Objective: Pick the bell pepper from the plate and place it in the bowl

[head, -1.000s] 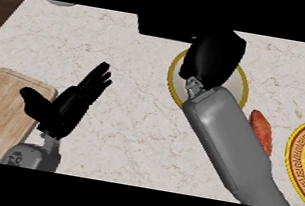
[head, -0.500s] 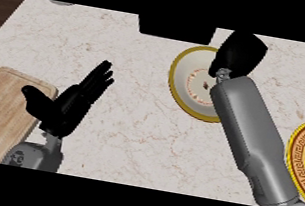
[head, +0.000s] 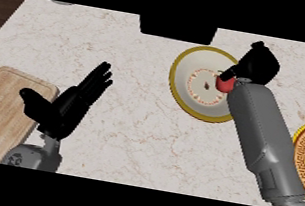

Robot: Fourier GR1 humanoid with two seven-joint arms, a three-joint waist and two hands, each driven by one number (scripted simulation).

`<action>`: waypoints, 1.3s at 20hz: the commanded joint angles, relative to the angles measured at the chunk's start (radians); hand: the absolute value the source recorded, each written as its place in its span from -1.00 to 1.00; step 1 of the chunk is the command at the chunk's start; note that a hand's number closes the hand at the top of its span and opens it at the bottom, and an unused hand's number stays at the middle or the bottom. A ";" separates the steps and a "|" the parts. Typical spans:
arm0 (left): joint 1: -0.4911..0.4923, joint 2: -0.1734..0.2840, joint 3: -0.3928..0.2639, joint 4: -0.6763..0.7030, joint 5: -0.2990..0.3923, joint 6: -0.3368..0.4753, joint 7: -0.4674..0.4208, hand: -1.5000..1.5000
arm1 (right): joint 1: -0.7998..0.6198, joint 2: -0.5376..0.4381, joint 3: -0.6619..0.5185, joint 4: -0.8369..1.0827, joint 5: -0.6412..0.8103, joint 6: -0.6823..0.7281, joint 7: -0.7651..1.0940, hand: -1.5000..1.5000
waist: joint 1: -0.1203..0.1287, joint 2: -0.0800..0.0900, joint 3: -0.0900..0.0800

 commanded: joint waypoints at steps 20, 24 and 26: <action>0.010 0.038 0.069 -0.001 0.034 -0.008 0.019 0.00 | 0.610 0.108 0.528 -0.919 -0.178 -0.742 -0.264 -1.00 | -0.064 -0.035 -0.002; 0.035 0.032 0.059 0.008 0.013 0.001 -0.006 0.00 | 0.820 0.108 0.736 -1.046 -0.049 -0.828 -0.263 -1.00 | -0.069 -0.034 -0.003; 0.022 0.023 0.067 -0.010 0.026 0.015 0.019 0.00 | 0.933 0.108 0.813 -1.102 0.021 -0.824 -0.257 1.00 | -0.085 -0.039 -0.003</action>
